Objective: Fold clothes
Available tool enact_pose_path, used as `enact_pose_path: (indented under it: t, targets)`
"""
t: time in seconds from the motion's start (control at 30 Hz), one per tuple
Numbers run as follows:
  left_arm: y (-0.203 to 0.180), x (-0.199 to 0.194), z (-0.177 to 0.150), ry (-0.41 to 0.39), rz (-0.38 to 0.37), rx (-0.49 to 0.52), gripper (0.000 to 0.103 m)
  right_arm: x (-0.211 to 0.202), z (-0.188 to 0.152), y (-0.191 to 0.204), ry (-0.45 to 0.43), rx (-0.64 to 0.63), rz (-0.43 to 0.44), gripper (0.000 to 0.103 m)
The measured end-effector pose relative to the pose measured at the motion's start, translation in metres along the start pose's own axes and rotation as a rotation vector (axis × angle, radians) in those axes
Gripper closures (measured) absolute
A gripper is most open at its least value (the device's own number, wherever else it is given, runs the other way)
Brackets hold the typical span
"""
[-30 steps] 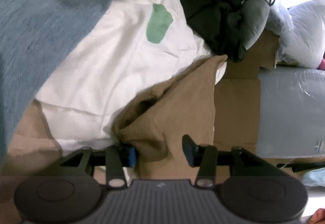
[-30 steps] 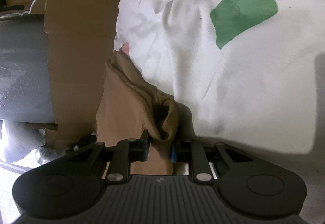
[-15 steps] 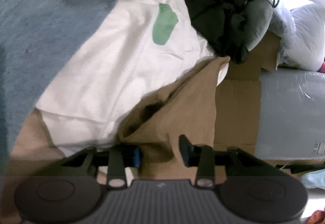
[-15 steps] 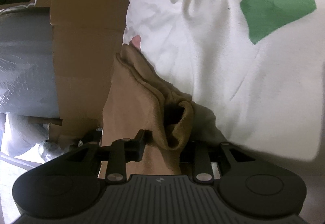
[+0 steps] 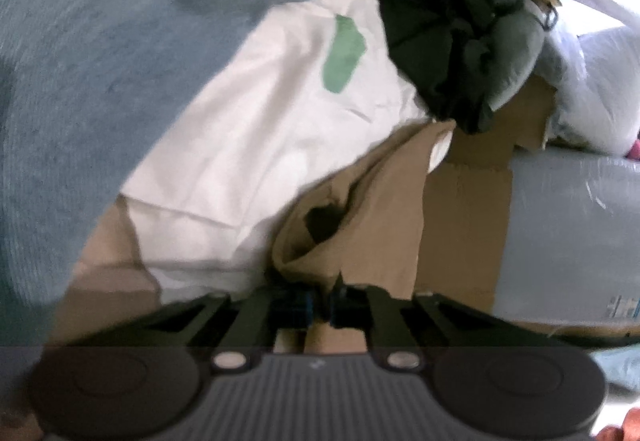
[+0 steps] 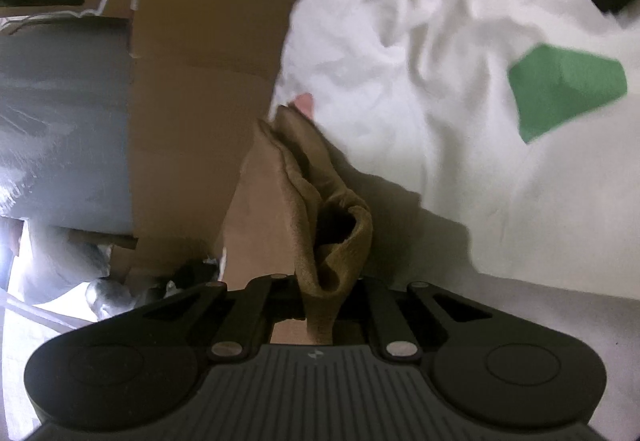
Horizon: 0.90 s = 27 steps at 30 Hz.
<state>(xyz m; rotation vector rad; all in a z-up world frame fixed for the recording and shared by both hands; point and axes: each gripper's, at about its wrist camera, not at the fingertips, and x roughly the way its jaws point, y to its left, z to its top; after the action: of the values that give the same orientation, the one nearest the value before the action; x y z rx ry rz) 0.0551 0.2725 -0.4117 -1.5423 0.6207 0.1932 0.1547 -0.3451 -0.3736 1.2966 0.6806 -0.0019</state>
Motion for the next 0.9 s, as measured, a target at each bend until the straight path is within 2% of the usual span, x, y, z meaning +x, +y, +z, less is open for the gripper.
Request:
enact_pose_path:
  t: [0.2,0.5,0.9]
  targets:
    - [-0.014,-0.004,-0.006,0.014,0.009,0.035,0.098,-0.013,0.005,0.012,-0.017,-0.029,0.012,0.099]
    - [-0.024,-0.017,-0.022,0.075,0.008,0.092,0.098,-0.058,0.003,-0.006,-0.024,-0.014,-0.004,0.099]
    - [-0.019,-0.052,-0.035,0.106,0.039,0.149,0.098,-0.131,-0.040,-0.041,-0.037,0.074,-0.005,0.099]
